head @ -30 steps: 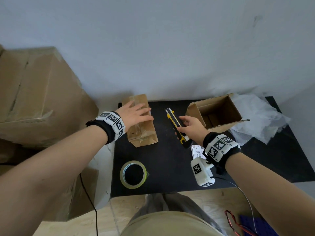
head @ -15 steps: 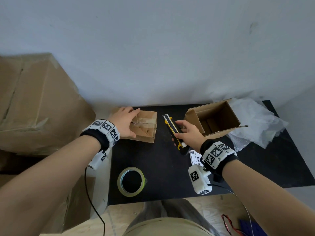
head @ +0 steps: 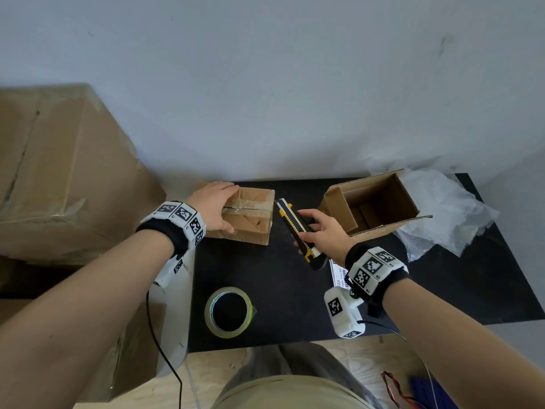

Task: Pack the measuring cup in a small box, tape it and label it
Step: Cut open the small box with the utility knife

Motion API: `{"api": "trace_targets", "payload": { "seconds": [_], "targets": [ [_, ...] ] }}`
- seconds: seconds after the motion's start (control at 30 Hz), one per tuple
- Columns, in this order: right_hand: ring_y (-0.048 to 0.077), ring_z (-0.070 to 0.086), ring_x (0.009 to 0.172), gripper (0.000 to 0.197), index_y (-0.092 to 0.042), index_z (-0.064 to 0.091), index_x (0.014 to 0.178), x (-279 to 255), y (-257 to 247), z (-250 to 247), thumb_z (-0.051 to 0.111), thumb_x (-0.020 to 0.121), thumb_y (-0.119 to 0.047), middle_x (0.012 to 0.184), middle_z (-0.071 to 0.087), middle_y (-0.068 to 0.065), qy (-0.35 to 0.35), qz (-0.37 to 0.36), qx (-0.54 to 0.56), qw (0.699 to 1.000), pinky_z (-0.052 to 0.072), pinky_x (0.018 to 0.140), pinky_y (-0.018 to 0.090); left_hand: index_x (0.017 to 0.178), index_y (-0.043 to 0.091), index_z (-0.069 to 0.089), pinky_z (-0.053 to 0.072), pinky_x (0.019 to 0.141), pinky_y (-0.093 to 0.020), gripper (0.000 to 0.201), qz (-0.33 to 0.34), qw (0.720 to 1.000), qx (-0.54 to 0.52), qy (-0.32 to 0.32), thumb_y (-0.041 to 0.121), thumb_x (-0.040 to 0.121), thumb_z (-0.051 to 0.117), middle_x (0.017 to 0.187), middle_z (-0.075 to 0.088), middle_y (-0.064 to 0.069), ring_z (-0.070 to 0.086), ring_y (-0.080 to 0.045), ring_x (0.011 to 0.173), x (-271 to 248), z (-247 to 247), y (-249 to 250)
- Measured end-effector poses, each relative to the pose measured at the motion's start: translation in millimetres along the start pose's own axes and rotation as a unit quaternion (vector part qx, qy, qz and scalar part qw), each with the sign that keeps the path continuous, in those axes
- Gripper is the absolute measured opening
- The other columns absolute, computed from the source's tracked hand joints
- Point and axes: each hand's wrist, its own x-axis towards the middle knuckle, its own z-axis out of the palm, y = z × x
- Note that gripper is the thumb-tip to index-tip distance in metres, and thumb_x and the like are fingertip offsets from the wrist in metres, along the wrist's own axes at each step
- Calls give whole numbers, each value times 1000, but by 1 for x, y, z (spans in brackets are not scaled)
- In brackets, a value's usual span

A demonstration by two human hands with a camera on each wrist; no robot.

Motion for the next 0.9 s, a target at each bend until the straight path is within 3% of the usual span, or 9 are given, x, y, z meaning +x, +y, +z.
{"api": "trace_targets", "payload": {
  "seconds": [0.4, 0.6, 0.73, 0.9],
  "targets": [
    [21, 67, 94, 55, -19, 38, 139, 2, -4, 1, 55, 90, 0, 117, 59, 13, -2, -1, -14, 1000, 58, 80, 41, 148, 19, 19, 24, 115, -38, 102, -11, 1000, 11, 13, 52, 69, 74, 155, 22, 2, 21, -19, 142, -3, 2, 2],
    [23, 66, 93, 54, -19, 40, 138, 6, -14, -4, 53, 90, 2, 112, 58, 12, -8, 13, -31, 999, 57, 80, 42, 148, 17, 21, 21, 114, -33, 99, -24, 999, 8, 26, 52, 71, 73, 155, 23, 1, 22, -20, 142, -6, 2, 8],
    [27, 66, 96, 53, -18, 41, 138, 4, -18, -8, 53, 90, 2, 110, 58, 12, -15, 11, -71, 997, 57, 82, 44, 148, 17, 22, 23, 113, -34, 98, -23, 999, 10, 32, 52, 72, 73, 154, 25, 1, 24, -20, 141, -7, 3, 9],
    [24, 65, 97, 53, -20, 38, 140, -3, -21, -9, 51, 92, -1, 110, 57, 8, -42, 5, -147, 988, 56, 83, 40, 147, 18, 23, 25, 113, -35, 99, -26, 999, 8, 36, 53, 70, 73, 154, 26, 0, 25, -20, 141, -6, 6, 7]
  ]
}}
